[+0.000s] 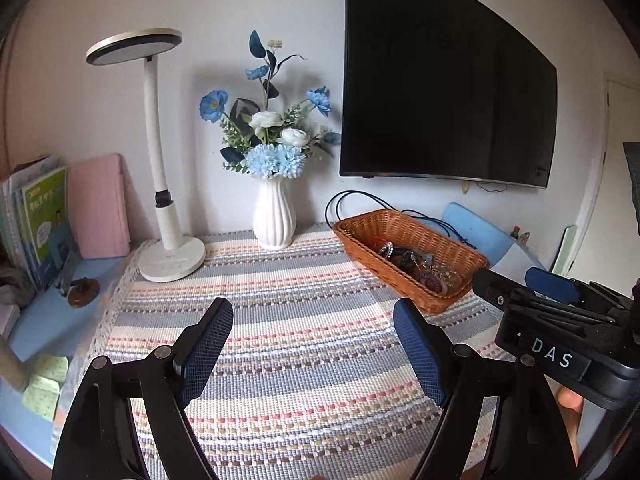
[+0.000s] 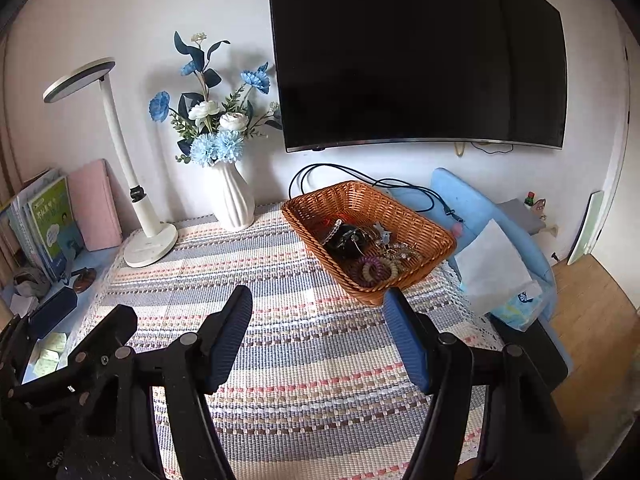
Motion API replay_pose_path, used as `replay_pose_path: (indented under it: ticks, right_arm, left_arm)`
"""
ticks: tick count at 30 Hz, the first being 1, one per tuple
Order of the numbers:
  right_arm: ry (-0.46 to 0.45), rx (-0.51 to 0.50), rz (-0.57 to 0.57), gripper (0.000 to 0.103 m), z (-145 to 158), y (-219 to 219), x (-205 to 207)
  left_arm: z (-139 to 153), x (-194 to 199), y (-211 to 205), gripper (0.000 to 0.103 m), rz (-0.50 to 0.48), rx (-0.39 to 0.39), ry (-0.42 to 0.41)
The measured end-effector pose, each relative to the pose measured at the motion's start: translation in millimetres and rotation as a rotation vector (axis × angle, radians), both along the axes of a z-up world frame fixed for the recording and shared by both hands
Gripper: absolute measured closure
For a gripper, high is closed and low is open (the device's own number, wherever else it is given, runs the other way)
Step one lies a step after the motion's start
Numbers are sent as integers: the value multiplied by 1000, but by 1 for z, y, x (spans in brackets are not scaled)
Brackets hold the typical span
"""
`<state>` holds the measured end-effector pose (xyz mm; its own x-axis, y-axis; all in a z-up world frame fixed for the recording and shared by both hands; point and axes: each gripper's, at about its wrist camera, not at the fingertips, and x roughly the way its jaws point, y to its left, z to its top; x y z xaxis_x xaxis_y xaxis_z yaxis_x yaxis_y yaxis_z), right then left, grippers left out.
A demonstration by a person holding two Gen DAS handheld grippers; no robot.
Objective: Organize jewelry
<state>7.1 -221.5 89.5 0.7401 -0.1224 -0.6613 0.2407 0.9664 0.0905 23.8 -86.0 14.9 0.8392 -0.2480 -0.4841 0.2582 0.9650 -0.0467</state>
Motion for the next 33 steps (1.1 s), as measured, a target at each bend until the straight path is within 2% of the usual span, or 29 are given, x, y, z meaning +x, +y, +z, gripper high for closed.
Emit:
replay_pose_path:
  ticks: [33]
  right_arm:
    - [12, -1, -18, 32, -2, -3, -2]
  left_arm:
    - [-1, -5, -1, 20, 12, 1, 4]
